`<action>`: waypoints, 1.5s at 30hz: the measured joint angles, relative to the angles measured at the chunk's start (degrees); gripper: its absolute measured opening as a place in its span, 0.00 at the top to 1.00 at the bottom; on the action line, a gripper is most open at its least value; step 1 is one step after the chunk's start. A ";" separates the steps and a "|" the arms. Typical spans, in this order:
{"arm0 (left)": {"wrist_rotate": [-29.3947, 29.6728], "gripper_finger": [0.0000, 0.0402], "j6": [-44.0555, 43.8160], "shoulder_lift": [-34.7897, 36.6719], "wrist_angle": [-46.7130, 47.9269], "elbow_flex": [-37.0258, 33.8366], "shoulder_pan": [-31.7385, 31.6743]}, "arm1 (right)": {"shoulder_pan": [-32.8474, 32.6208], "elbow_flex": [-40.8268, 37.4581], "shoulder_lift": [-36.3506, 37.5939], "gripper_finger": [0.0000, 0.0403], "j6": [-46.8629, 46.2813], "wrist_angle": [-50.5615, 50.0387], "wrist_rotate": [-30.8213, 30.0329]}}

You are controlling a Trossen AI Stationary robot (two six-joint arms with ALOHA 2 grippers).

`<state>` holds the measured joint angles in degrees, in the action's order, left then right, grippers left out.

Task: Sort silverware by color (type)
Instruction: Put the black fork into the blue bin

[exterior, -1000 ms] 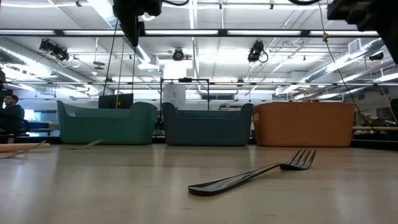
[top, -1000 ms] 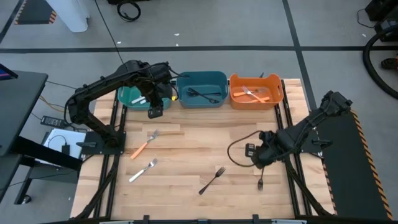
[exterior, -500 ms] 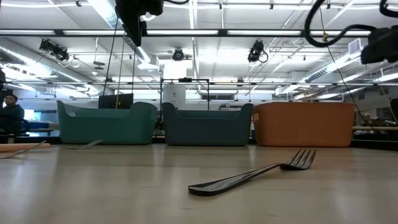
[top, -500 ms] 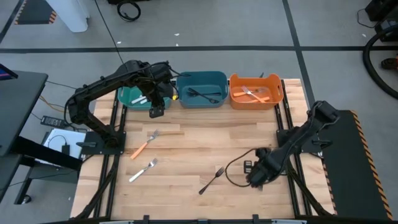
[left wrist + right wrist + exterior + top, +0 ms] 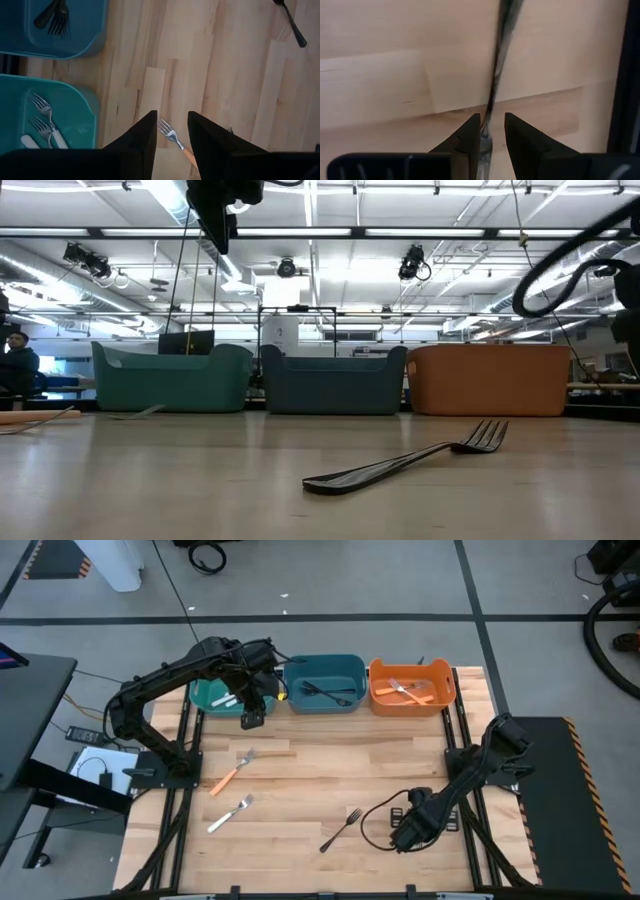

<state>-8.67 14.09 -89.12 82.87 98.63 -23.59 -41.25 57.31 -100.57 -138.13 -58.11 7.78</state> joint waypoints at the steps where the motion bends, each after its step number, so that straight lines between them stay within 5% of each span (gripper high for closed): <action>1: 0.00 0.70 -0.06 0.00 0.00 0.00 0.00 | -0.02 -0.17 -0.42 0.76 -0.20 0.46 0.26; 16: 0.00 0.70 -0.39 0.00 0.05 0.00 0.00 | 0.63 -7.21 0.33 0.77 0.55 11.07 1.13; 25: 0.00 0.70 -0.36 0.00 0.10 0.00 0.00 | 1.95 -8.08 0.52 0.96 1.86 12.99 2.03; 32: 0.00 0.70 0.07 0.00 0.17 0.00 0.00 | 3.93 -7.55 1.19 0.97 3.80 11.35 2.35; 45: 0.01 0.70 0.71 0.00 0.98 0.00 -0.13 | 4.35 -7.85 13.77 0.99 6.65 6.81 -10.58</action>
<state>-8.66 14.80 -89.12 83.85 98.63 -23.73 -36.91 49.46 -86.80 -131.48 -51.30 -2.80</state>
